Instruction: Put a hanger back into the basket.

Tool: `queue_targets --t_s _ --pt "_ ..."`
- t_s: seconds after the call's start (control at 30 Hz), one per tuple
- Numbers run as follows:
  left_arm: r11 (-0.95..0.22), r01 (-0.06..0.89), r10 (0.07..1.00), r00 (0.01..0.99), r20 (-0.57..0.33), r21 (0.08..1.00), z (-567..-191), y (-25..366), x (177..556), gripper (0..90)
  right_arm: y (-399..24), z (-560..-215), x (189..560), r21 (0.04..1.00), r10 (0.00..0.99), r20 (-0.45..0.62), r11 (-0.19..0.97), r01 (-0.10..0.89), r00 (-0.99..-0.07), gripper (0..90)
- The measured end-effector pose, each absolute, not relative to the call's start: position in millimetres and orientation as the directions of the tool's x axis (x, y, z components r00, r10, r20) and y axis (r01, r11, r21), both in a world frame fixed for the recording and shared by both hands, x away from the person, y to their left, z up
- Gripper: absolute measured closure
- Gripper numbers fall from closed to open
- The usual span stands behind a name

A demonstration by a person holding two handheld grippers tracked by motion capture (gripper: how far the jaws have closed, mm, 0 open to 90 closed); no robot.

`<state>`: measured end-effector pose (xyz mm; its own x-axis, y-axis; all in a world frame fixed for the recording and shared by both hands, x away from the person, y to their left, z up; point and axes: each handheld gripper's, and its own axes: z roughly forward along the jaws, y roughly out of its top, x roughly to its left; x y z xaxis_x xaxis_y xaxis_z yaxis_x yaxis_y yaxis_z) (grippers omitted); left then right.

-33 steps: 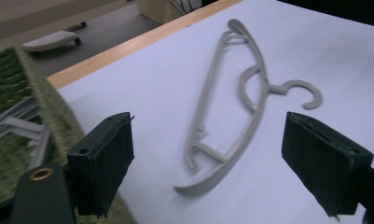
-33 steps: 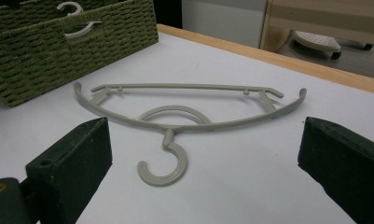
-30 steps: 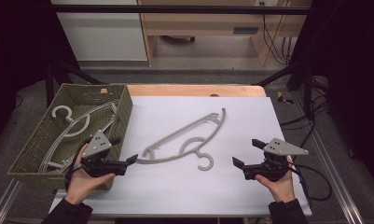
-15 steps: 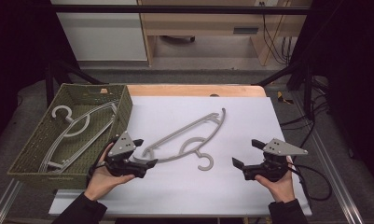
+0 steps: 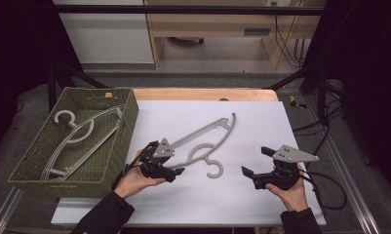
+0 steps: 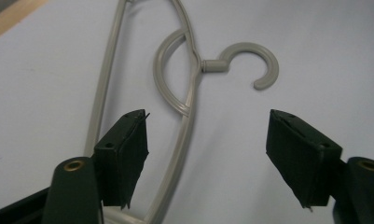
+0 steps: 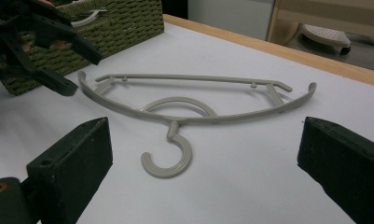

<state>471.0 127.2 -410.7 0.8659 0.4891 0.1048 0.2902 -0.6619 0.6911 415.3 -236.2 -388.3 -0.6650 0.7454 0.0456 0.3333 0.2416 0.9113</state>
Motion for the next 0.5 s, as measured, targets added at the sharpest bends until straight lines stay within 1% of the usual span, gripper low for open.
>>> queue_targets --t_s 0.03,0.07,0.27,0.3,0.37,0.5 --pt "-0.662 0.290 0.489 0.866 0.105 0.691 -411 127 471 30.9 -236 -388 415 0.911 0.745 0.046 0.242 0.333 -0.665 3.4" --pt "-0.686 0.294 0.484 0.867 0.116 0.666 -418 121 475 33.9 -236 -389 415 0.910 0.742 0.046 0.245 0.334 -0.669 3.5" --pt "-0.733 0.314 0.490 0.859 0.147 0.603 -435 110 488 43.7 -235 -390 416 0.908 0.741 0.047 0.248 0.338 -0.670 3.9" --pt "-0.733 0.329 0.501 0.853 0.145 0.596 -439 108 491 44.4 -234 -390 416 0.907 0.739 0.048 0.249 0.339 -0.672 4.0" --pt "-0.738 0.351 0.506 0.853 0.129 0.576 -444 108 498 48.8 -234 -390 417 0.906 0.737 0.047 0.253 0.339 -0.674 4.0" --pt "-0.750 0.373 0.511 0.851 0.119 0.546 -452 108 507 54.3 -233 -391 417 0.904 0.736 0.046 0.256 0.341 -0.675 4.0"
